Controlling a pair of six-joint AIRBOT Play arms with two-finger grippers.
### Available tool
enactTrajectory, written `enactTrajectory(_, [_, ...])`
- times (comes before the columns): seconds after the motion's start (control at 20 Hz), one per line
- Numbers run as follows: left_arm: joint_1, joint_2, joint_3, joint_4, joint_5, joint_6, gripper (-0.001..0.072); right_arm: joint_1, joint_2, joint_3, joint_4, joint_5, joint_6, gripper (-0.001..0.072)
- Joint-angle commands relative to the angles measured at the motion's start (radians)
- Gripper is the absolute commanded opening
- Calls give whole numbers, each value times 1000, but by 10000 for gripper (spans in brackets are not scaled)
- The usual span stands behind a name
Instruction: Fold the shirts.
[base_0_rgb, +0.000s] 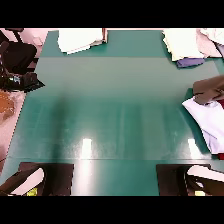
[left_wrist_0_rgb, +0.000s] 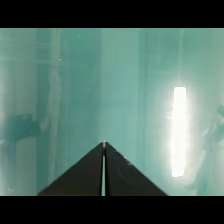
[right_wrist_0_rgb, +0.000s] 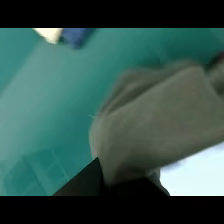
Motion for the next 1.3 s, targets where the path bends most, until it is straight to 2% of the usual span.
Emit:
enactTrajectory(0.0, [0, 1, 0, -12, 0, 4, 21, -108, 140, -186, -106, 85, 29, 22])
enactTrajectory(0.2, [0, 1, 0, -19, -4, 4, 21, -167, 305, -368, -118, 126, 27, 22])
enactTrajectory(0.45, [0, 1, 0, -69, -38, 33, 21, -169, 478, -612, -382, 34, 44, 23])
enactTrajectory(0.75, [0, 1, 0, -69, -91, 38, 21, -169, 507, -851, -474, -82, 72, 23])
enactTrajectory(1.0, [0, 1, 0, -69, -95, 41, 21, -169, 507, -882, -473, -186, 72, 32])
enactTrajectory(1.05, [0, 1, 0, -69, -92, 48, 21, -169, 507, -881, -473, -198, 72, 201])
enactTrajectory(1.1, [0, 1, 0, -69, -88, 55, 21, -169, 507, -881, -472, -204, 72, 545])
enactTrajectory(1.15, [0, 1, 0, -69, -83, 56, 21, -169, 507, -880, -472, -201, 73, 715])
enactTrajectory(1.25, [0, 1, 0, -69, -69, 56, 21, -169, 507, -850, -473, -169, 109, 715])
